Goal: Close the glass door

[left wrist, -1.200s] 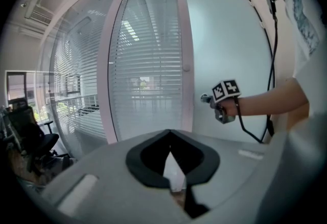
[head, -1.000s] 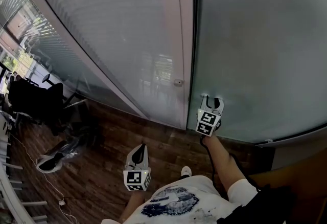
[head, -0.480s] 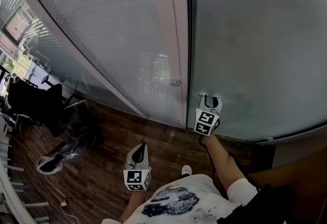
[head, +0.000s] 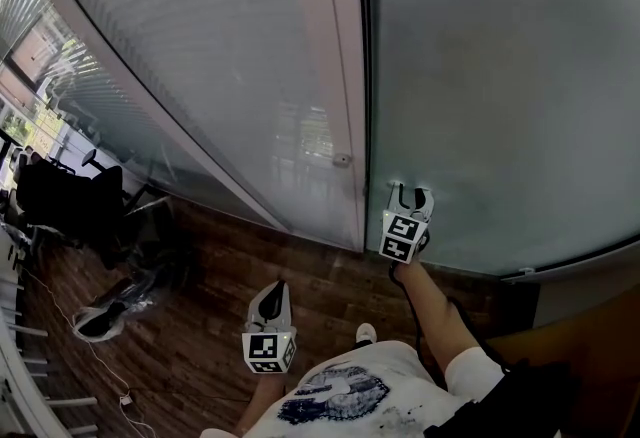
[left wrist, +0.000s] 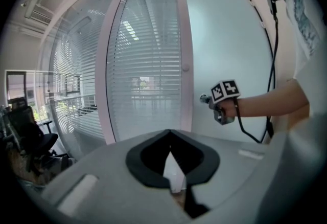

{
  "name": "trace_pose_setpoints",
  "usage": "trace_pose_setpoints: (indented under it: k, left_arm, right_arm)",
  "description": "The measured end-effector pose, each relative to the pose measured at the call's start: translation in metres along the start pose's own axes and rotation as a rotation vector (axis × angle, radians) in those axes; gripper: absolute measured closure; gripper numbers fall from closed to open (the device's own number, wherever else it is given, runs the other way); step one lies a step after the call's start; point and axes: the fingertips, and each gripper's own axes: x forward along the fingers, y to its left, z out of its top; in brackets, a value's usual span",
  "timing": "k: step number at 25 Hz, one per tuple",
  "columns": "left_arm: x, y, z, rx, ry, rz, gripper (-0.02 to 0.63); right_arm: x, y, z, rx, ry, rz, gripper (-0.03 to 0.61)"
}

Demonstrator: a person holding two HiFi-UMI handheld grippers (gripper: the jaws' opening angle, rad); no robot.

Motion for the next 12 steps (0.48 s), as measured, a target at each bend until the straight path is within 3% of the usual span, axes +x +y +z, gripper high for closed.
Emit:
trace_pose_setpoints:
  k: [12]
  left_arm:
    - [-0.029, 0.005, -0.004, 0.0, 0.004, 0.012, 0.614]
  right_arm:
    - [0.002, -0.003, 0.0, 0.001, 0.013, -0.011, 0.446]
